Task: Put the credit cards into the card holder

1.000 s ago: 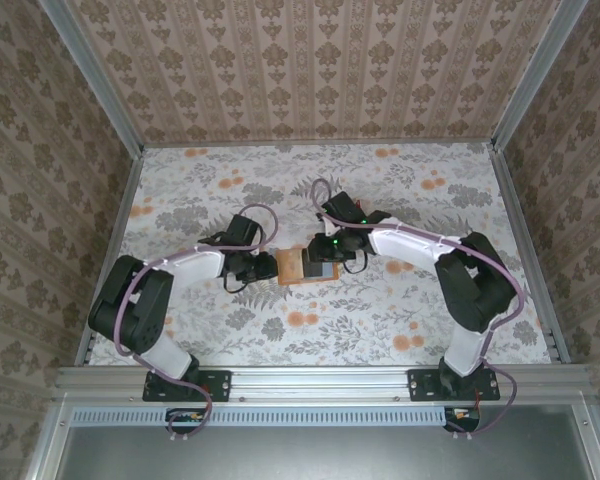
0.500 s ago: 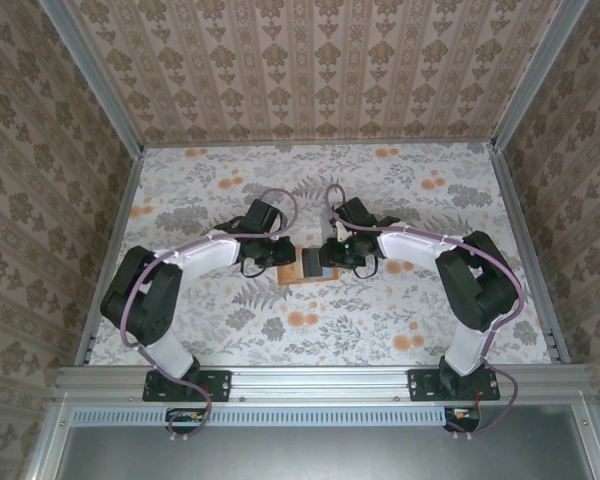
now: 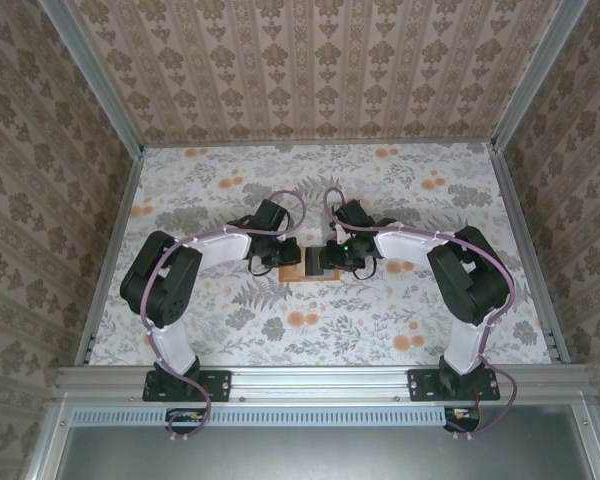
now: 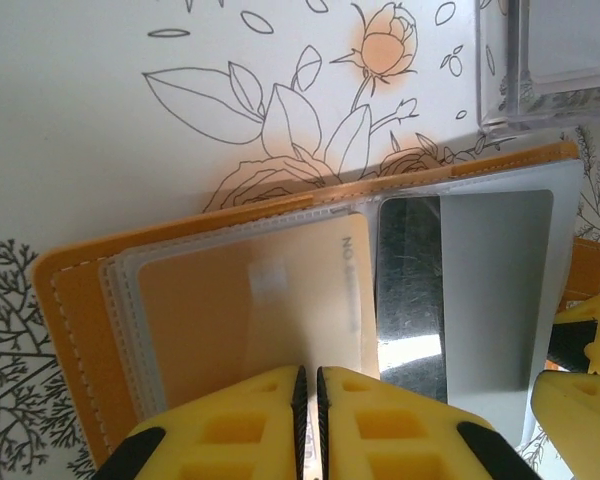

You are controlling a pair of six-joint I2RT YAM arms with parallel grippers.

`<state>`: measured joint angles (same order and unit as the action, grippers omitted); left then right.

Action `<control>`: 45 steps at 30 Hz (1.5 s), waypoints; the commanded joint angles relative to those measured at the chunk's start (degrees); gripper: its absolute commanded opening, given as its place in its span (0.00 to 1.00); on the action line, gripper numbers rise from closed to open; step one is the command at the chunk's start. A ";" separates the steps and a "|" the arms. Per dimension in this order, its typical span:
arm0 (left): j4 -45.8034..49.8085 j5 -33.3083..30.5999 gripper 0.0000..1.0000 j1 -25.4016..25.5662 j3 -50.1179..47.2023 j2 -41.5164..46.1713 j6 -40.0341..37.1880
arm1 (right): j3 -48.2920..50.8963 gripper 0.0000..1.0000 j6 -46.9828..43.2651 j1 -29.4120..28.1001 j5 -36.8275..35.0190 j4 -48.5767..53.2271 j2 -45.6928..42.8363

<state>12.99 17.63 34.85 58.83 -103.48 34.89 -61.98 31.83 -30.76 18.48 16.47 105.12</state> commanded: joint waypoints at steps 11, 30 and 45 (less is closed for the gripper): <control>-2.27 1.09 0.15 0.81 -2.40 -3.35 1.88 | -3.15 0.35 1.05 -0.44 2.74 -1.44 1.30; -3.17 0.22 0.14 0.50 -3.82 -1.37 2.50 | -8.61 0.36 3.81 -2.83 11.37 -6.22 4.00; -8.35 -3.81 0.21 -4.99 -17.40 16.45 5.36 | -13.08 0.36 4.37 -5.54 13.21 -5.75 9.30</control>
<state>5.26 15.90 30.87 43.70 -90.65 38.85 -72.42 35.62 -35.22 29.67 10.85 113.25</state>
